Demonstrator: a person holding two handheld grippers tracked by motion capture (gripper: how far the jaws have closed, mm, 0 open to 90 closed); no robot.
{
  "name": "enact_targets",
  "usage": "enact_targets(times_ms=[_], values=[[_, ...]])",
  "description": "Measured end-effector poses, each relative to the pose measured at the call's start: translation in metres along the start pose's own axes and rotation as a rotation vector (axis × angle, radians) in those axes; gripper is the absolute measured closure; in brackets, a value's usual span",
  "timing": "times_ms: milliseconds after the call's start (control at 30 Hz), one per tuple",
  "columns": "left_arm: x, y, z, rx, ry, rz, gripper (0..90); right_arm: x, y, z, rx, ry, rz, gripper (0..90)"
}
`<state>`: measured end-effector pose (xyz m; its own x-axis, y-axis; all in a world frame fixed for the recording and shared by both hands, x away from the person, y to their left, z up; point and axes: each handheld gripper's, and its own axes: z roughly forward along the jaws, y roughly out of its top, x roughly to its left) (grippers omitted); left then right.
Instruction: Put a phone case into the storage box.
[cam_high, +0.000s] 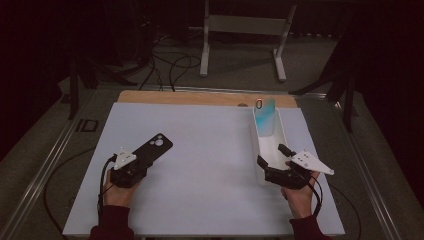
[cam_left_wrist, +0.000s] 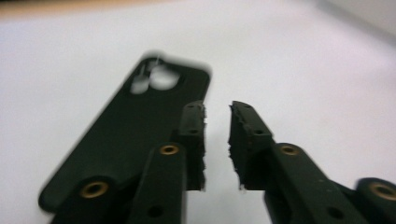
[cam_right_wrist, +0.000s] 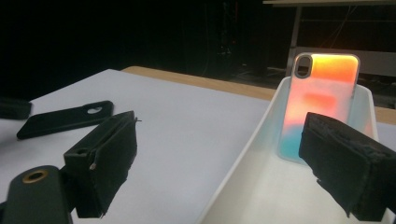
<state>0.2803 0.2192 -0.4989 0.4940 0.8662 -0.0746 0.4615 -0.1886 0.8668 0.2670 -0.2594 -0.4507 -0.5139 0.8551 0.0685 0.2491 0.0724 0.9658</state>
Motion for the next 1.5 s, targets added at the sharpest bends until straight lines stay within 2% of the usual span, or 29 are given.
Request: enact_targets(times_ms=[67, 133, 233, 300, 333, 367, 433, 467, 500, 533, 633, 733, 767, 833, 933, 1067, 1233, 1367, 1400, 1433, 1500], values=[[-0.001, 0.002, -0.009, -0.051, -0.001, 0.007, 63.3, 0.000, 0.000, 0.000, 0.000, 0.002, -0.003, 11.0], [0.000, 0.002, -0.017, -0.105, 0.011, 0.003, 49.7, 0.000, -0.001, 0.000, 0.003, 0.003, -0.009, 11.0], [0.004, 0.002, -0.031, -0.179, 0.007, -0.012, 42.7, 0.001, -0.002, 0.001, 0.006, 0.009, -0.014, 10.9], [0.007, 0.002, -0.039, -0.206, -0.006, -0.022, 37.8, 0.001, -0.003, 0.001, 0.004, 0.005, -0.022, 11.0], [0.007, 0.002, -0.043, -0.212, 0.005, -0.022, 33.1, 0.001, -0.004, 0.001, 0.002, 0.004, -0.026, 10.9], [0.007, 0.001, -0.047, -0.219, 0.021, -0.004, 27.2, 0.001, -0.004, 0.001, 0.000, 0.001, -0.032, 10.5], [0.006, 0.001, -0.048, -0.221, 0.025, 0.003, 17.5, 0.001, -0.005, 0.000, -0.006, 0.001, -0.037, 10.0], [0.006, -0.001, -0.053, -0.211, 0.044, 0.023, 17.5, 0.002, -0.006, 0.000, -0.008, -0.002, -0.042, 9.8], [0.006, -0.001, -0.053, -0.211, 0.044, 0.023, 11.3, 0.002, -0.006, 0.000, -0.008, -0.002, -0.042, 9.8], [0.006, -0.003, -0.056, -0.200, 0.042, 0.040, 8.3, 0.002, -0.008, -0.001, -0.025, -0.010, -0.072, 9.3], [0.006, -0.005, -0.059, -0.196, 0.046, 0.050, 1.3, 0.003, -0.009, -0.002, -0.027, -0.013, -0.083, 9.2], [0.006, -0.006, -0.060, -0.194, 0.042, 0.047, 0.5, 0.004, -0.009, -0.003, -0.023, -0.009, -0.091, 9.2], [0.008, -0.006, -0.058, -0.169, 0.051, 0.034, 0.0, 0.004, -0.011, -0.004, -0.014, -0.013, -0.081, 8.0], [0.008, -0.005, -0.057, -0.154, 0.049, 0.023, 0.0, 0.003, -0.011, -0.005, -0.010, -0.020, -0.072, 7.7], [0.007, -0.001, -0.056, -0.134, 0.057, 0.031, 0.0, 0.001, -0.011, -0.006, -0.004, -0.023, -0.067, 7.6], [0.005, 0.002, -0.052, -0.102, 0.046, 0.054, 0.0, 0.001, -0.011, -0.007, -0.005, -0.014, -0.061, 7.7], [0.009, 0.012, -0.042, -0.013, 0.011, 0.094, 0.0, 0.001, -0.009, -0.007, -0.004, 0.002, -0.053, 7.7], [0.016, 0.019, -0.035, 0.028, -0.005, 0.099, 0.0, 0.000, -0.008, -0.008, 0.004, 0.005, -0.058, 7.7], [0.020, 0.023, -0.029, 0.061, -0.009, 0.101, 0.0, 0.000, -0.008, -0.007, 0.004, 0.005, -0.059, 7.7], [0.020, 0.023, -0.029, 0.061, -0.009, 0.101, 0.0, 0.000, -0.008, -0.007, 0.004, 0.005, -0.059, 7.7], [0.026, 0.028, -0.019, 0.107, -0.008, 0.111, 0.0, 0.000, -0.007, -0.008, 0.003, 0.008, -0.064, 7.7]])
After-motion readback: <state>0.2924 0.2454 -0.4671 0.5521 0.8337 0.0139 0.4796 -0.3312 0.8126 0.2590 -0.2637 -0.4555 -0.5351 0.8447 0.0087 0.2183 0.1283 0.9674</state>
